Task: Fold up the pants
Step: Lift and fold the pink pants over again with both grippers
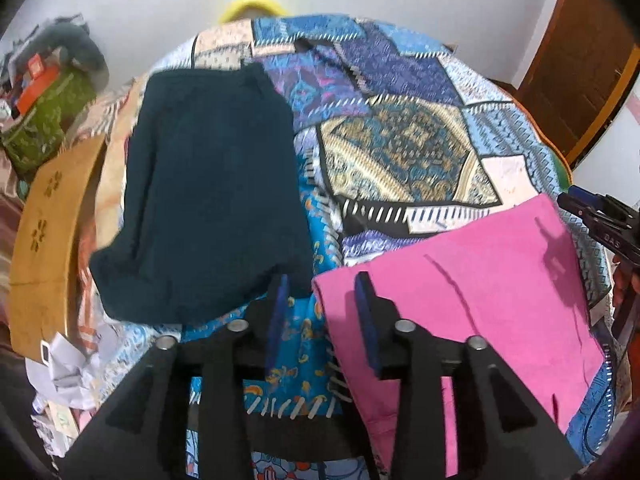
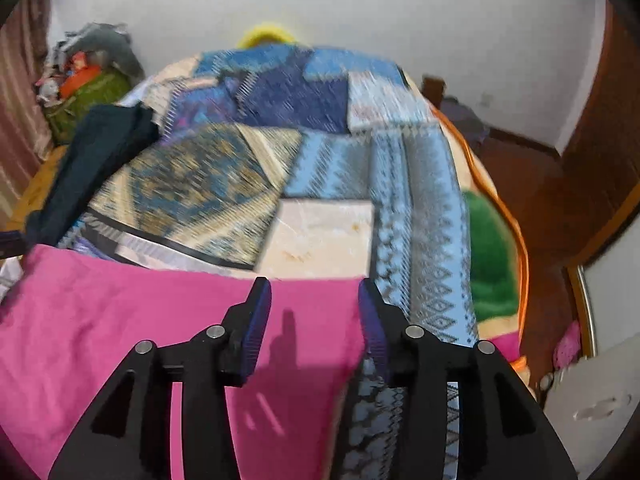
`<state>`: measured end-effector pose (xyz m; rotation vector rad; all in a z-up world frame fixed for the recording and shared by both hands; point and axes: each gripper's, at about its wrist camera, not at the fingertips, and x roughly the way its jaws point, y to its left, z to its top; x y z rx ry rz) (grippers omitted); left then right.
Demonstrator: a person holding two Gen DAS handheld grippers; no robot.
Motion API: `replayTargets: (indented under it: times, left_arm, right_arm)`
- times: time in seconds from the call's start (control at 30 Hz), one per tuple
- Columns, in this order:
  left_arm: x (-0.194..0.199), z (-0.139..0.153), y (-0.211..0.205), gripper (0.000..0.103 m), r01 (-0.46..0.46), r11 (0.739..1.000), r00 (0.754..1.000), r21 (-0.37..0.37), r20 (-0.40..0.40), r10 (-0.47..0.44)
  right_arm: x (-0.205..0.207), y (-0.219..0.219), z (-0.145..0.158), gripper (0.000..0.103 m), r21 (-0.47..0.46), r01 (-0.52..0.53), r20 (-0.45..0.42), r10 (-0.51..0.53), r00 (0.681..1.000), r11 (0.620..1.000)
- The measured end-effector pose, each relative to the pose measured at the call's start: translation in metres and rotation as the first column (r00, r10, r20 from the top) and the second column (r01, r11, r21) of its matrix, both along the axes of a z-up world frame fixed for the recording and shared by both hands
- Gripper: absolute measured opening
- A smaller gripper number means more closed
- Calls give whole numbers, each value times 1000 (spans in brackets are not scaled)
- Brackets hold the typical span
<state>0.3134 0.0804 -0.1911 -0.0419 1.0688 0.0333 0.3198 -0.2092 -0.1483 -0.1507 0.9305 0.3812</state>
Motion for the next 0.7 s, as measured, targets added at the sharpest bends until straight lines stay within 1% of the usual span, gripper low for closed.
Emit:
replayTargets:
  times: [0.03,0.07,0.1,0.17,0.2,0.23,0.27,0.3,0.4,0.47,0.6,0.7]
  left_arm:
    - [0,5,-4,45,8,1000,1000,5,16,-8]
    - [1,7,-5,48,12,1000,1000,6,23,-12]
    - [1,11,-9,53,20,1000,999,8,35,-20]
    - [2,16,-15,65,33,999,998,10,47,-34]
    - [4,17,-19,78,42,999,998,14,47,-42]
    - [5,17,-22,88,48,999,998,18,43,-49]
    - [7,15,-27,89,59,998,997,26,38,-60]
    - [7,14,-30,89,66,997,997,33,35,-67]
    - [10,2,-40,89,98,993,995,62,-5,-98]
    - [10,-7,-45,89,113,991,993,65,-32,-111]
    - [10,-28,-51,89,137,989,986,62,-100,-130]
    - [9,-42,-53,90,152,987,978,57,-150,-142]
  right_arm:
    - [-4,5,7,46,4,-16,17,16,1000,1000]
    - [-8,9,13,51,7,-32,33,32,999,999]
    - [-12,13,17,55,11,-46,46,45,998,999]
    - [-19,26,26,56,23,-88,74,86,994,996]
    - [-22,31,28,56,35,-112,75,109,991,993]
    - [-23,36,29,56,43,-126,73,123,990,991]
    - [-25,42,30,60,55,-145,68,141,988,988]
    - [-27,47,29,68,68,-160,60,156,986,985]
    - [-33,59,21,77,112,-189,27,187,982,976]
    - [-35,67,13,79,134,-198,-17,202,979,971]
    - [-37,78,-8,79,154,-204,-109,222,969,967]
    - [-40,81,-29,79,156,-204,-200,233,952,966]
